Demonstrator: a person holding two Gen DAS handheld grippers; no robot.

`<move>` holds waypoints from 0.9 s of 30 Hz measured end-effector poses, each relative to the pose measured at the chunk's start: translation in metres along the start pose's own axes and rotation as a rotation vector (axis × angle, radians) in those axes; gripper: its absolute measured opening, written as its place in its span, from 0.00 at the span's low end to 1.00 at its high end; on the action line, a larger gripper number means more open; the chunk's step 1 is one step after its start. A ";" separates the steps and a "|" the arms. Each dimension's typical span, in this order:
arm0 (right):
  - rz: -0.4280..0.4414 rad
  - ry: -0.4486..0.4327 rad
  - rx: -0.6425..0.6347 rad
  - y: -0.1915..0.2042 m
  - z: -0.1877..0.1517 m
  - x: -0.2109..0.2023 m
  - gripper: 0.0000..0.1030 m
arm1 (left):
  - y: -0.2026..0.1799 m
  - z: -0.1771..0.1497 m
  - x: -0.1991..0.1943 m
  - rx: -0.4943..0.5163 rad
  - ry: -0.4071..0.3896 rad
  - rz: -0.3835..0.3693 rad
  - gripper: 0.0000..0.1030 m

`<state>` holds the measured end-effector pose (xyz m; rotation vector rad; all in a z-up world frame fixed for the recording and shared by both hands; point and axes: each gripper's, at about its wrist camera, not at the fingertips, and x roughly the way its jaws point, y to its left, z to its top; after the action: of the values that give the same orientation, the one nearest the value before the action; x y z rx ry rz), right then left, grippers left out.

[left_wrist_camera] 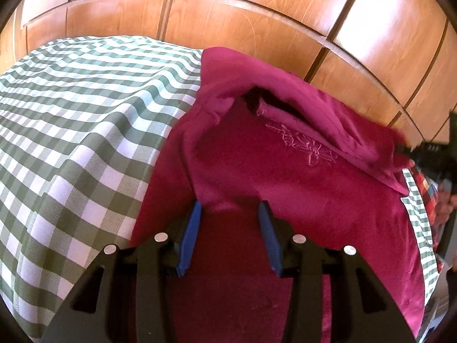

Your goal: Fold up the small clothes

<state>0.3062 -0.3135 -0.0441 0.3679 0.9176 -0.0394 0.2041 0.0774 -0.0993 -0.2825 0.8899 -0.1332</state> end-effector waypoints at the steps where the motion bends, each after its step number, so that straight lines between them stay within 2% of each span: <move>1: -0.003 0.011 0.013 -0.004 -0.003 0.005 0.04 | 0.000 0.002 0.000 -0.002 0.005 0.003 0.41; 6: -0.019 0.026 0.046 -0.020 -0.010 0.016 0.04 | -0.006 0.015 -0.010 0.020 0.029 0.096 0.35; 8: -0.017 0.036 0.034 -0.019 -0.011 0.020 0.04 | -0.005 0.021 -0.019 0.017 0.006 0.082 0.34; 11: -0.009 0.035 0.018 -0.017 -0.009 0.016 0.04 | -0.013 0.041 -0.039 0.024 -0.070 0.049 0.35; 15: -0.024 -0.012 0.012 -0.019 -0.005 -0.006 0.05 | -0.029 0.069 -0.044 0.066 -0.139 0.023 0.41; 18: -0.001 -0.057 -0.026 -0.010 -0.003 -0.026 0.05 | -0.044 0.087 -0.033 0.111 -0.157 0.024 0.41; 22: 0.065 -0.055 -0.099 0.015 -0.007 -0.031 0.05 | -0.053 0.097 -0.011 0.135 -0.128 0.034 0.41; 23: 0.076 -0.037 -0.122 0.021 -0.012 -0.027 0.10 | -0.055 0.098 -0.004 0.136 -0.114 0.034 0.41; 25: 0.077 0.003 -0.150 0.027 -0.023 -0.015 0.56 | -0.053 0.094 0.012 0.140 -0.075 0.057 0.41; 27: 0.029 0.033 -0.185 0.026 -0.035 0.000 0.59 | -0.046 0.086 0.032 0.132 -0.015 0.081 0.41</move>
<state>0.2838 -0.2772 -0.0554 0.2103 0.9405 0.0779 0.2917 0.0426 -0.0583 -0.1241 0.8724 -0.1135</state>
